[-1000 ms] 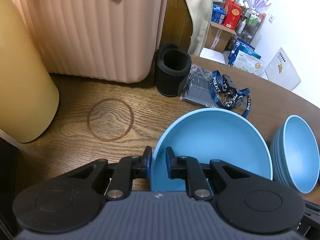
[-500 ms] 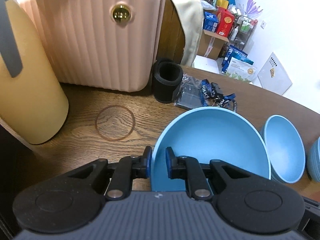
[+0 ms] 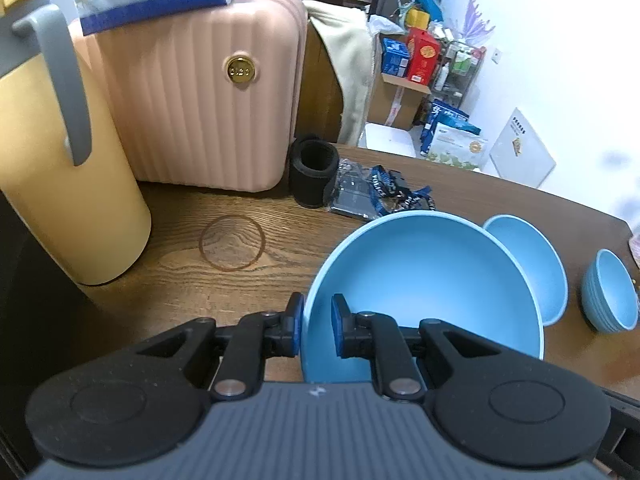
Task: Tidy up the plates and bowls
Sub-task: 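Carry the blue bowl with both grippers across the table past the other bowls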
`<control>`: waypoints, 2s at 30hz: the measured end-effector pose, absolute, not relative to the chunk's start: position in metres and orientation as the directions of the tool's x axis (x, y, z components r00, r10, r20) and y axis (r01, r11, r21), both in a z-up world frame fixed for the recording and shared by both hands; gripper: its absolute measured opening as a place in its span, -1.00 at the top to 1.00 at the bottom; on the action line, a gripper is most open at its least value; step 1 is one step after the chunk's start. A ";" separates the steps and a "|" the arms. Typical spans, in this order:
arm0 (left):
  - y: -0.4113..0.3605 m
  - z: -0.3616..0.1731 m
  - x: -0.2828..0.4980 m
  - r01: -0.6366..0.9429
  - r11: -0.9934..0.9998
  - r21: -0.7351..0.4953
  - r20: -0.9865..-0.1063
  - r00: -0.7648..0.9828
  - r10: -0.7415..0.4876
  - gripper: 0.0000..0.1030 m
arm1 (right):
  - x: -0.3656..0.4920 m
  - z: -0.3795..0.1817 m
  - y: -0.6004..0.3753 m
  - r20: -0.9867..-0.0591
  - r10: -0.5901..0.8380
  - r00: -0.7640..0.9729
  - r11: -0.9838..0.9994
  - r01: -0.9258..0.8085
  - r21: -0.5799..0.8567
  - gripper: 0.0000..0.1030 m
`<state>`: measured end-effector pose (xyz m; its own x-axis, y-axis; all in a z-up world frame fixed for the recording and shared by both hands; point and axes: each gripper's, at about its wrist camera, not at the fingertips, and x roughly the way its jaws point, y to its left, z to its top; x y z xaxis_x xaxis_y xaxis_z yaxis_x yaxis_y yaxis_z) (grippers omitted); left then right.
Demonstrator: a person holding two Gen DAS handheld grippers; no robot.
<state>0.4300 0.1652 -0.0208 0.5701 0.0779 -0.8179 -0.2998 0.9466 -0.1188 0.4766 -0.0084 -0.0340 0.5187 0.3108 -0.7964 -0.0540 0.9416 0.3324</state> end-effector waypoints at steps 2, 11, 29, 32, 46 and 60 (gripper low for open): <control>0.161 -0.016 0.422 -0.288 0.950 -0.120 -0.814 0.576 0.072 0.70 | 0.468 -0.029 -0.012 -0.792 0.307 0.528 0.941 -0.043 0.336 0.80; 0.138 0.002 0.392 -0.220 0.969 -0.112 -0.801 0.597 0.043 0.70 | 0.421 -0.012 -0.031 -0.769 0.279 0.575 0.938 0.008 0.347 0.81; 0.028 0.009 0.350 0.012 0.996 -0.083 -0.798 0.598 -0.074 0.70 | 0.333 0.002 -0.121 -0.741 0.140 0.657 0.913 0.203 0.352 0.81; 0.007 0.006 0.346 0.054 0.995 -0.081 -0.801 0.591 -0.098 0.70 | 0.321 0.001 -0.139 -0.739 0.106 0.665 0.905 0.243 0.348 0.81; -0.080 -0.021 0.348 0.169 0.982 -0.083 -0.830 0.534 -0.162 0.70 | 0.295 -0.022 -0.222 -0.767 0.014 0.641 0.870 0.371 0.326 0.81; -0.131 -0.061 0.376 0.207 0.976 -0.066 -0.873 0.462 -0.156 0.70 | 0.316 -0.058 -0.271 -0.803 0.004 0.595 0.854 0.415 0.312 0.82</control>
